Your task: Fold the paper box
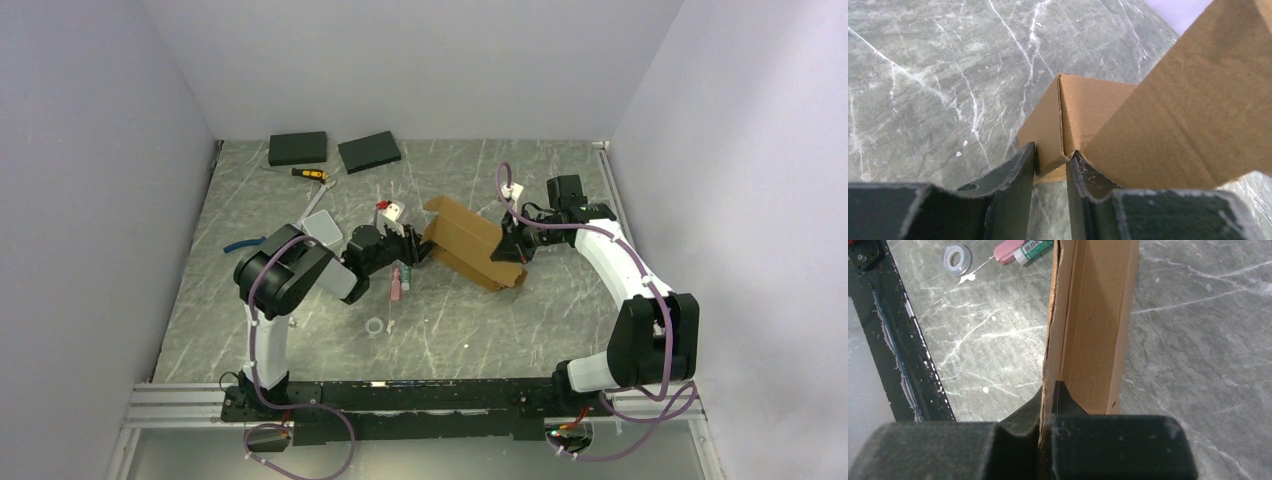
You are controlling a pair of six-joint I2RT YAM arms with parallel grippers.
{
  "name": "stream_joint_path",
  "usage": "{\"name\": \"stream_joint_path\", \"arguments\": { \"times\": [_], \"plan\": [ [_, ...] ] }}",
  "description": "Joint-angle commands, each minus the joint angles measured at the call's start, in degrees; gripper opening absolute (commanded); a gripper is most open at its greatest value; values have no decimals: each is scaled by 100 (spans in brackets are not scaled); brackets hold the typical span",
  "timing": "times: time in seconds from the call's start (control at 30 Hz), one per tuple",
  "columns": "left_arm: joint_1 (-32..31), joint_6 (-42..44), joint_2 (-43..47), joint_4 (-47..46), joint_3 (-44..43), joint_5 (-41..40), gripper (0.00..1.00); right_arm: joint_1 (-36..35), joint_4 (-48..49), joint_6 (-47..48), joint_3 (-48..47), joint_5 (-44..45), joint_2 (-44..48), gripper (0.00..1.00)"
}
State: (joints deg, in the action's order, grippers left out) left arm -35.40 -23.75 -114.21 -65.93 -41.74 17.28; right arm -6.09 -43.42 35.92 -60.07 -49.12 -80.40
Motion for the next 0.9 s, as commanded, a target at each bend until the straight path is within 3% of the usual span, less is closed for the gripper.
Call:
{"name": "stream_joint_path", "arguments": {
  "times": [0.0,0.27,0.37,0.47,0.63,0.87],
  "plan": [
    [-28,-8,-129,-464,-221,54,30,-7,4,-10,-198,-106,-32,0],
    [-74,-197,-187,-501,-236,38,0,-5,68,-144,-173,-195,-36,0],
    [-167,-231,75,-129,-212,-188,0,-5,105,-244,-177,-288,-37,0],
    [-219,-295,496,747,-265,-363,0,1,154,-356,-202,-271,21,15],
    [-232,-329,1278,2667,-378,-547,0,200,426,-612,-213,-108,393,53],
    [-235,-440,1883,5680,-1078,-285,0,535,620,-832,-101,-367,877,88]
  ]
}}
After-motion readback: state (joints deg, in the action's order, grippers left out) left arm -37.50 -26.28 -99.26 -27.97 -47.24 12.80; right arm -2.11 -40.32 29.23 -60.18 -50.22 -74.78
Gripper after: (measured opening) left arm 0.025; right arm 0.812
